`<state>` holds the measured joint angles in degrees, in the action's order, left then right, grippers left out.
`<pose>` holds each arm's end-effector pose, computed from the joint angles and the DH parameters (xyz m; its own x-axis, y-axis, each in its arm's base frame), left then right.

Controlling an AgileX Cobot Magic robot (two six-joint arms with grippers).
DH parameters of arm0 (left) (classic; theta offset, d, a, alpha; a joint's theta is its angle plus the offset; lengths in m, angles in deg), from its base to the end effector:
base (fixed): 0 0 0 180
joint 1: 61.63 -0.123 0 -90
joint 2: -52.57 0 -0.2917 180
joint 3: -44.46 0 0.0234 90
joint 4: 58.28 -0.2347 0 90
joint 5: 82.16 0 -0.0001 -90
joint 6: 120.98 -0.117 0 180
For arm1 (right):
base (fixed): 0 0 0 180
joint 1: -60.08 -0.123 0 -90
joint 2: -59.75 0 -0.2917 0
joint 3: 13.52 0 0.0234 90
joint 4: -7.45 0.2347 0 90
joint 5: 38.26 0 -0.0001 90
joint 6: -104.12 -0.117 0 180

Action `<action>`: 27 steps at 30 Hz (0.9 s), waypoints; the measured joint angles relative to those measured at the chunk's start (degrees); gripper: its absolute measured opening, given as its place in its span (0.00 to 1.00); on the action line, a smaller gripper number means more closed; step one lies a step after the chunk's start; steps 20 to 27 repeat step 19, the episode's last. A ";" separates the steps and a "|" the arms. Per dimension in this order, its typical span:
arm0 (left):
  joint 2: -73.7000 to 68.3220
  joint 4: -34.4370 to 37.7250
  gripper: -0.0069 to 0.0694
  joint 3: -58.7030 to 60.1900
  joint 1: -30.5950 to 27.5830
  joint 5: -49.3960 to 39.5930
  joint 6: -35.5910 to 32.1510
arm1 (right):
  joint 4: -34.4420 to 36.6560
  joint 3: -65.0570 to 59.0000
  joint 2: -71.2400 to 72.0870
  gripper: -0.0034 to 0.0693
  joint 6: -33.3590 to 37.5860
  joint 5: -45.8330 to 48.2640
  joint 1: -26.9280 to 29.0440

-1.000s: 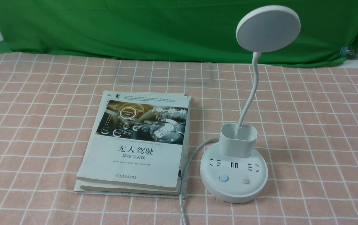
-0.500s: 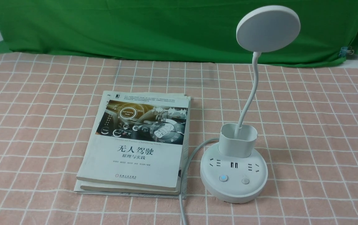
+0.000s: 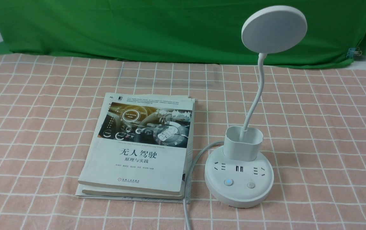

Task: Turn off the table lamp on the pink coffee tablecloth by hand.

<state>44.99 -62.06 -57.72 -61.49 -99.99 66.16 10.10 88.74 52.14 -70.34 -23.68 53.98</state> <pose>0.0568 0.0022 0.1768 -0.2267 -0.0612 -0.9720 -0.0313 0.9980 -0.0555 0.0577 0.0075 0.1837 -0.1649 -0.0698 -0.9838 -0.1264 0.9908 -0.0491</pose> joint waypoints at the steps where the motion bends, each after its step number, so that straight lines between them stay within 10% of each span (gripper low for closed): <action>1: 0.00 0.00 0.10 0.00 0.00 0.00 0.00 | 0.00 0.00 0.00 0.24 0.00 0.00 0.00; 27: 0.00 0.00 0.10 0.00 0.00 0.00 0.00 | 0.00 0.00 0.00 0.29 0.00 0.00 0.00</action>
